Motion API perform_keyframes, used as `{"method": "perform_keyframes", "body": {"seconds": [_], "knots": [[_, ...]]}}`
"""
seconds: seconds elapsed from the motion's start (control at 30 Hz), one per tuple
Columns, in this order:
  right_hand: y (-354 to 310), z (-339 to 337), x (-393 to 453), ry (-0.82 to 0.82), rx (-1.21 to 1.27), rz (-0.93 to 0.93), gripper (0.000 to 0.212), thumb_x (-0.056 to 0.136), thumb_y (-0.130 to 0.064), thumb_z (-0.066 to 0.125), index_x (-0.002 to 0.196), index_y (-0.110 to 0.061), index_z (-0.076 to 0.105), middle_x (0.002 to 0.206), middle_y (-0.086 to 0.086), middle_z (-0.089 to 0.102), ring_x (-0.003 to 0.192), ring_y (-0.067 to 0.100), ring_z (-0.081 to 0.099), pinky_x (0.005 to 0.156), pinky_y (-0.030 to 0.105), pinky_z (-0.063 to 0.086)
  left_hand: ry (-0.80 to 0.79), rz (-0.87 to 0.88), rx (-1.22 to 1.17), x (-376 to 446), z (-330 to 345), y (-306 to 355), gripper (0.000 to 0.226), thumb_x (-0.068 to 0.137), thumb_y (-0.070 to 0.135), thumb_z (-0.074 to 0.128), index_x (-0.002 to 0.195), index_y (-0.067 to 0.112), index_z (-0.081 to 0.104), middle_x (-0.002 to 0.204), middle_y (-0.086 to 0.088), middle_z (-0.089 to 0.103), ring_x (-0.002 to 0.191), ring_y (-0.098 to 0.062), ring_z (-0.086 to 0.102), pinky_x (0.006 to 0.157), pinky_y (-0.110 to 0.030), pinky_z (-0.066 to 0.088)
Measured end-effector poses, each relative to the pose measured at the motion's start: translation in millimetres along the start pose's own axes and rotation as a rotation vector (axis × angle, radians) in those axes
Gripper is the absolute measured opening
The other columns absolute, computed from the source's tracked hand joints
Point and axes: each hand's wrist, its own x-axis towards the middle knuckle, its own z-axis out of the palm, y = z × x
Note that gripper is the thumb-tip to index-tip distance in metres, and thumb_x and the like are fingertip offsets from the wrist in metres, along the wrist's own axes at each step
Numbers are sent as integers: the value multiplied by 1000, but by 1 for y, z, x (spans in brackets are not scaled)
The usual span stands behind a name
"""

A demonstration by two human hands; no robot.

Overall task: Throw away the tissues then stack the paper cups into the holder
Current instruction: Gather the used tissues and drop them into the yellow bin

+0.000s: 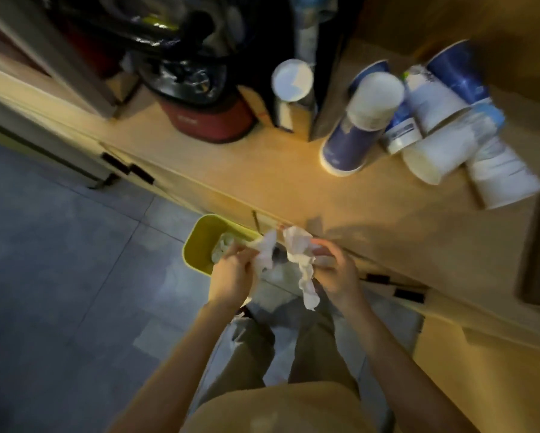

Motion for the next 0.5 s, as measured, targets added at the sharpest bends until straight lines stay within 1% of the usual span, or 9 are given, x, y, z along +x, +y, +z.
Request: {"method": "perform_keyframes", "body": {"seconds": [0.07, 0.13, 0.17, 0.2, 0.27, 0.33, 0.4, 0.43, 0.5], "knots": [[-2, 32, -2, -39, 16, -7, 30, 77, 11, 57, 94, -11, 68, 81, 3, 64, 63, -3, 57, 61, 21, 46, -13, -28, -33, -7, -9, -29, 26, 83, -3, 51, 102, 2, 68, 113, -22, 62, 97, -39, 62, 81, -41, 50], [-1, 61, -4, -81, 2, 10, 30, 78, 4, 55, 70, -22, 69, 60, -9, 60, 50, -4, 49, 56, 24, 38, -15, -105, -75, -12, -14, -53, 27, 83, -3, 50, 104, 0, 67, 111, -24, 62, 97, -40, 61, 82, -37, 48], [2, 74, -4, -95, -3, 30, 32, 78, -3, 55, 61, -27, 65, 54, -11, 56, 50, -3, 48, 57, 27, 37, -22, -146, -97, -13, -15, -63, 28, 84, -2, 51, 107, 0, 66, 111, -25, 61, 97, -41, 60, 82, -36, 46], [6, 87, -2, -108, 0, 76, 29, 79, -7, 54, 58, -25, 63, 55, -5, 57, 56, -2, 49, 60, 31, 39, -37, -182, -121, -13, -14, -73, 30, 83, -1, 51, 110, -1, 64, 113, -26, 60, 100, -42, 58, 84, -35, 45], [15, 110, 4, -143, 55, 197, 19, 77, -15, 58, 59, -15, 65, 65, 13, 60, 69, 18, 57, 66, 42, 43, -71, -247, -167, -10, -6, -93, 33, 83, 1, 52, 115, 0, 61, 121, -25, 56, 108, -41, 54, 91, -36, 43], [26, 129, 13, -189, 55, 261, 15, 68, -17, 62, 55, -10, 60, 59, 8, 58, 65, 17, 55, 63, 36, 43, -88, -300, -170, -4, 7, -114, 38, 84, 5, 54, 121, 3, 56, 132, -20, 50, 115, -38, 51, 99, -36, 40], [41, 143, 27, -227, -1, 228, 23, 65, 0, 62, 51, -17, 59, 52, -5, 55, 59, 9, 51, 55, 23, 41, -92, -338, -144, 4, 25, -136, 43, 83, 2, 55, 127, 5, 51, 138, -17, 43, 120, -37, 48, 104, -37, 39], [49, 149, 34, -227, -36, 196, 25, 64, 4, 61, 56, -20, 62, 54, -5, 56, 60, 11, 51, 55, 22, 40, -98, -351, -138, 10, 34, -147, 45, 84, -1, 54, 128, 4, 50, 140, -18, 41, 121, -36, 48, 106, -37, 38], [70, 162, 52, -212, -111, 126, 17, 62, -1, 60, 71, -13, 68, 58, -3, 57, 62, 15, 50, 57, 26, 38, -81, -370, -159, 24, 53, -167, 44, 85, -5, 50, 127, 4, 50, 138, -19, 43, 121, -36, 48, 105, -37, 38]]}}
